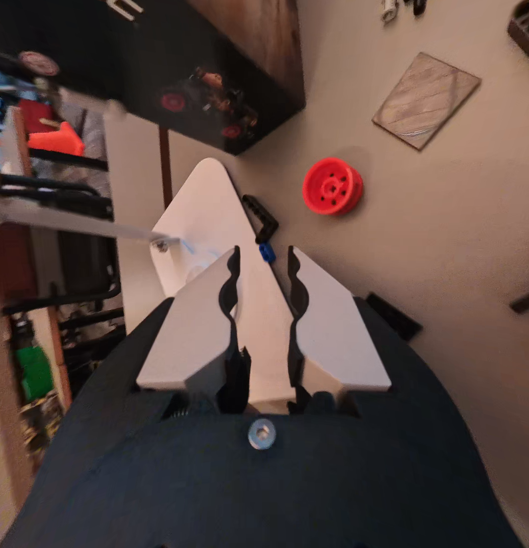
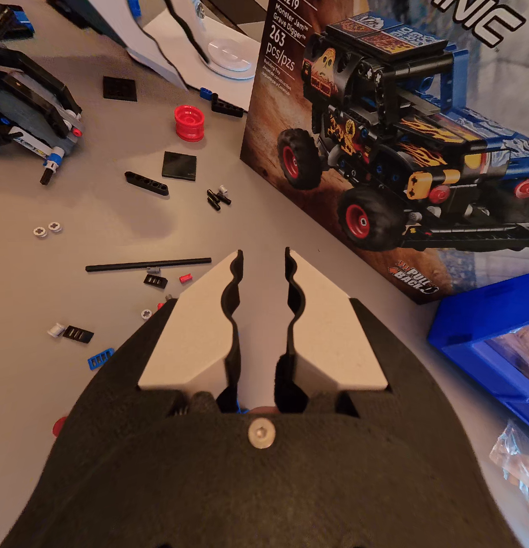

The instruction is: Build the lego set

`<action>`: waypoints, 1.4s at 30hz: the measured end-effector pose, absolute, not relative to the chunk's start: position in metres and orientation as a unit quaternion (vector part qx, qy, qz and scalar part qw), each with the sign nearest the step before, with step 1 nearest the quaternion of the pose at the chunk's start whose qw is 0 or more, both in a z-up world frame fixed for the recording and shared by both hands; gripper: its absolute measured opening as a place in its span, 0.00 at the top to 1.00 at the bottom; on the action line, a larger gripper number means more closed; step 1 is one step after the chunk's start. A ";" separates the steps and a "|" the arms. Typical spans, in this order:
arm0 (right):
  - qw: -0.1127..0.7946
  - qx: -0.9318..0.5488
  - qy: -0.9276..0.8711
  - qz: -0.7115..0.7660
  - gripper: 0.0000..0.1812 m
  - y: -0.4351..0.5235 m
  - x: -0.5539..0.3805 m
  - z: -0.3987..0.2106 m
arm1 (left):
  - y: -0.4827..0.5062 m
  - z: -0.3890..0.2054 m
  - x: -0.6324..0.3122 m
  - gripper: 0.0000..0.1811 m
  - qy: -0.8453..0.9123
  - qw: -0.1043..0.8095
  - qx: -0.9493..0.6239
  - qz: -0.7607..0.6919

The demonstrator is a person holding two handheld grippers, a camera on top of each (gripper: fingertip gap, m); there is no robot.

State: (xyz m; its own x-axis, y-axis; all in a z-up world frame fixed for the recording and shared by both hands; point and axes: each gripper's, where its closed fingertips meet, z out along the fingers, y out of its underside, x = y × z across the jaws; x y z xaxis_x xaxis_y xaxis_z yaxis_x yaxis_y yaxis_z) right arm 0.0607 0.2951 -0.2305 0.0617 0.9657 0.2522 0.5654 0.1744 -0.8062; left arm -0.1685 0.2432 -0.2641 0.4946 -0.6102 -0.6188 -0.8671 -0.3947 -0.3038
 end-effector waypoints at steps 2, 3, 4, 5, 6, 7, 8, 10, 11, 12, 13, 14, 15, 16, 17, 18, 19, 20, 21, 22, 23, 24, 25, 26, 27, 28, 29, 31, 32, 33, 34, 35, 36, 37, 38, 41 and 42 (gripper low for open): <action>0.418 -0.595 -0.644 0.239 0.86 0.295 0.060 -0.231 | 0.257 -0.276 -0.170 0.84 0.461 0.293 -0.816 0.187; 0.418 -0.594 -0.645 0.240 0.86 0.294 0.060 -0.231 | 0.261 -0.281 -0.170 0.84 0.465 0.285 -0.819 0.176; 0.417 -0.593 -0.646 0.241 0.86 0.293 0.059 -0.231 | 0.264 -0.286 -0.169 0.87 0.466 0.281 -0.823 0.163; 0.416 -0.591 -0.647 0.241 0.86 0.293 0.059 -0.231 | 0.266 -0.288 -0.166 0.91 0.462 0.284 -0.827 0.146; 0.416 -0.590 -0.649 0.240 0.86 0.292 0.059 -0.231 | 0.269 -0.289 -0.164 0.92 0.457 0.288 -0.831 0.133; 0.416 -0.589 -0.650 0.241 0.86 0.292 0.059 -0.231 | 0.270 -0.290 -0.164 0.94 0.451 0.285 -0.837 0.124; 0.416 -0.588 -0.650 0.242 0.86 0.292 0.059 -0.231 | 0.271 -0.290 -0.164 0.95 0.445 0.286 -0.841 0.115; 0.416 -0.588 -0.650 0.243 0.86 0.292 0.059 -0.231 | 0.272 -0.291 -0.162 0.95 0.438 0.291 -0.844 0.107; 0.416 -0.588 -0.650 0.243 0.86 0.292 0.059 -0.230 | 0.272 -0.291 -0.163 0.95 0.436 0.292 -0.845 0.108; 0.417 -0.588 -0.650 0.243 0.86 0.292 0.059 -0.230 | 0.271 -0.290 -0.162 0.95 0.432 0.293 -0.846 0.108; 0.418 -0.587 -0.649 0.243 0.86 0.292 0.059 -0.229 | 0.270 -0.290 -0.161 0.95 0.430 0.296 -0.846 0.107; 0.419 -0.586 -0.649 0.243 0.86 0.292 0.059 -0.229 | 0.268 -0.290 -0.158 0.96 0.430 0.300 -0.845 0.104; 0.419 -0.586 -0.649 0.243 0.86 0.291 0.059 -0.228 | 0.266 -0.289 -0.156 0.96 0.426 0.306 -0.845 0.099; 0.421 -0.585 -0.650 0.243 0.86 0.291 0.059 -0.228 | 0.264 -0.287 -0.154 0.97 0.420 0.312 -0.847 0.092; 0.421 -0.584 -0.650 0.244 0.86 0.290 0.059 -0.227 | 0.262 -0.285 -0.153 0.97 0.415 0.320 -0.847 0.088; 0.421 -0.583 -0.650 0.244 0.86 0.289 0.058 -0.227 | 0.258 -0.281 -0.150 0.97 0.410 0.329 -0.847 0.081; 0.421 -0.582 -0.651 0.244 0.86 0.288 0.058 -0.227 | 0.255 -0.275 -0.146 0.97 0.403 0.341 -0.846 0.072; 0.422 -0.578 -0.654 0.246 0.85 0.286 0.057 -0.227 | 0.251 -0.269 -0.143 0.97 0.395 0.352 -0.846 0.062; 0.426 -0.570 -0.657 0.248 0.85 0.283 0.055 -0.225 | 0.247 -0.262 -0.139 0.97 0.388 0.365 -0.845 0.054; 0.432 -0.560 -0.660 0.252 0.86 0.279 0.053 -0.221 | 0.242 -0.253 -0.135 0.97 0.381 0.378 -0.843 0.043; 0.438 -0.551 -0.663 0.257 0.86 0.274 0.051 -0.218 | 0.236 -0.244 -0.130 0.97 0.372 0.393 -0.841 0.029; 0.444 -0.539 -0.666 0.262 0.86 0.268 0.048 -0.214 | 0.230 -0.234 -0.125 0.97 0.362 0.408 -0.838 0.015; 0.454 -0.522 -0.671 0.267 0.86 0.261 0.045 -0.209 | 0.222 -0.224 -0.118 0.97 0.353 0.421 -0.836 -0.001; 0.467 -0.503 -0.674 0.273 0.86 0.252 0.042 -0.202 | 0.214 -0.213 -0.111 0.97 0.344 0.436 -0.831 -0.020; 0.478 -0.485 -0.675 0.284 0.87 0.242 0.039 -0.194 | 0.206 -0.202 -0.101 0.97 0.337 0.453 -0.824 -0.042; 0.486 -0.470 -0.673 0.299 0.87 0.232 0.035 -0.186 | 0.197 -0.190 -0.091 0.97 0.331 0.468 -0.817 -0.064; 0.494 -0.457 -0.672 0.310 0.88 0.222 0.031 -0.178 | 0.189 -0.180 -0.081 0.97 0.325 0.480 -0.810 -0.083; 0.525 -0.424 -0.669 0.312 0.88 0.204 0.025 -0.161 | 0.171 -0.160 -0.060 0.97 0.319 0.500 -0.794 -0.129; 0.545 -0.404 -0.668 0.306 0.89 0.195 0.022 -0.152 | 0.162 -0.152 -0.049 0.97 0.317 0.507 -0.787 -0.153; 0.566 -0.382 -0.667 0.298 0.90 0.187 0.019 -0.143 | 0.155 -0.145 -0.040 0.97 0.315 0.512 -0.780 -0.173; 0.586 -0.359 -0.667 0.288 0.90 0.178 0.017 -0.136 | 0.147 -0.139 -0.030 0.97 0.314 0.515 -0.774 -0.192; 0.606 -0.339 -0.665 0.274 0.90 0.170 0.015 -0.129 | 0.140 -0.133 -0.022 0.97 0.313 0.517 -0.768 -0.213; 0.624 -0.320 -0.665 0.258 0.90 0.163 0.013 -0.124 | 0.134 -0.129 -0.013 0.97 0.311 0.516 -0.763 -0.233; 0.640 -0.301 -0.666 0.238 0.91 0.157 0.012 -0.120 | 0.127 -0.126 -0.005 0.97 0.311 0.514 -0.759 -0.252; 0.654 -0.282 -0.668 0.217 0.92 0.152 0.011 -0.118 | 0.122 -0.123 0.002 0.97 0.312 0.513 -0.755 -0.266; 0.673 -0.224 -0.684 0.169 0.93 0.133 0.009 -0.121 | 0.111 -0.124 0.015 0.97 0.320 0.505 -0.753 -0.275; 0.678 -0.214 -0.686 0.158 0.93 0.130 0.008 -0.122 | 0.109 -0.125 0.017 0.97 0.319 0.504 -0.753 -0.278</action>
